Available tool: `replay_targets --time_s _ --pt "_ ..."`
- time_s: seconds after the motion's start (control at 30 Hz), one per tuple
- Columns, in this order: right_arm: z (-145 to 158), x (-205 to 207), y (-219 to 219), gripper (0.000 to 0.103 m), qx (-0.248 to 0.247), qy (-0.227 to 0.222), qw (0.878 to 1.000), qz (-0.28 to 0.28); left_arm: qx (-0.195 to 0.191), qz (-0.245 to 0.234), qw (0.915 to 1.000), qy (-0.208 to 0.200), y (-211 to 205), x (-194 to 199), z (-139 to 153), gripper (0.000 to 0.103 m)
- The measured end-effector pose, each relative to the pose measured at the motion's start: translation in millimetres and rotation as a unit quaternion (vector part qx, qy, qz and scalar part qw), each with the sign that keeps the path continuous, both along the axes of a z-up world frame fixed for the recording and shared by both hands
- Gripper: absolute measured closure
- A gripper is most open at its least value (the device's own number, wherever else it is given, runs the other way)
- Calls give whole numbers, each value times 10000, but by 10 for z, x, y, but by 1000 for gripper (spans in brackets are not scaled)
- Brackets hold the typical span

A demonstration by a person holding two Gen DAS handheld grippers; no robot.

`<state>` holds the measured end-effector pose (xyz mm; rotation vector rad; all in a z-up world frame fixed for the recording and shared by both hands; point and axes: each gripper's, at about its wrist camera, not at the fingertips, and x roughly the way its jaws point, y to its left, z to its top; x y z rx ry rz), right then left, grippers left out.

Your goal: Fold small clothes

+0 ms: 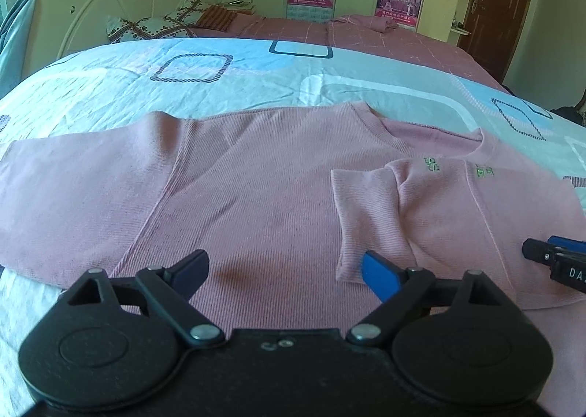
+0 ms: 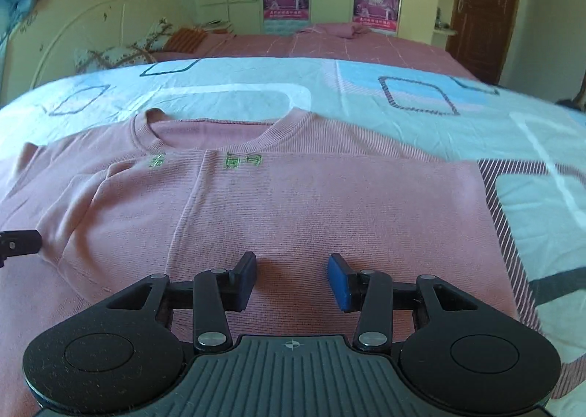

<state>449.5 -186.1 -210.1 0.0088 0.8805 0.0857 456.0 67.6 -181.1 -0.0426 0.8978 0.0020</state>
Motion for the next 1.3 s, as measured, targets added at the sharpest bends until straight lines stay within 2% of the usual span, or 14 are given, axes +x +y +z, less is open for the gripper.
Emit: replay_targets --time_s 0.07,0.17,0.37,0.47,0.63,0.77,0.83,1.0,1.1,1.17,1.3 --pt "81 -14 32 60 265 -65 9996 -6 -8 -1 10000 -29 49 -30 34 14" --pt "169 -42 216 60 221 -245 9994 117 -5 31 10000 -58 161 -67 87 14" --pt "47 -17 624 60 277 -36 9991 326 -84 299 9995 -88 564 -180 181 14" --pt "-45 -2 792 60 -45 10 9990 456 -109 524 9985 -147 844 -267 237 13" --pt "70 -3 887 60 293 -126 9989 347 -259 1144 9930 -157 1439 -395 281 13" --pt "-37 20 1088 60 240 139 9985 471 -554 1827 9815 -128 2007 -506 259 16" --pt "-44 -15 1165 60 86 39 9988 489 -670 2203 9731 -109 2302 -551 240 17" --pt "-63 -15 1153 60 183 49 9991 392 -872 2966 9507 -248 2948 -625 202 21" --pt "-63 -22 1151 60 203 39 9992 349 -1071 3234 9397 -307 3275 -569 122 31" --pt "-60 -34 1155 60 194 21 9993 320 -1321 3377 9311 -409 3456 -516 60 31" --pt "-69 -55 1162 60 197 -30 9995 262 -1589 3432 9228 -740 3653 -340 1 32"
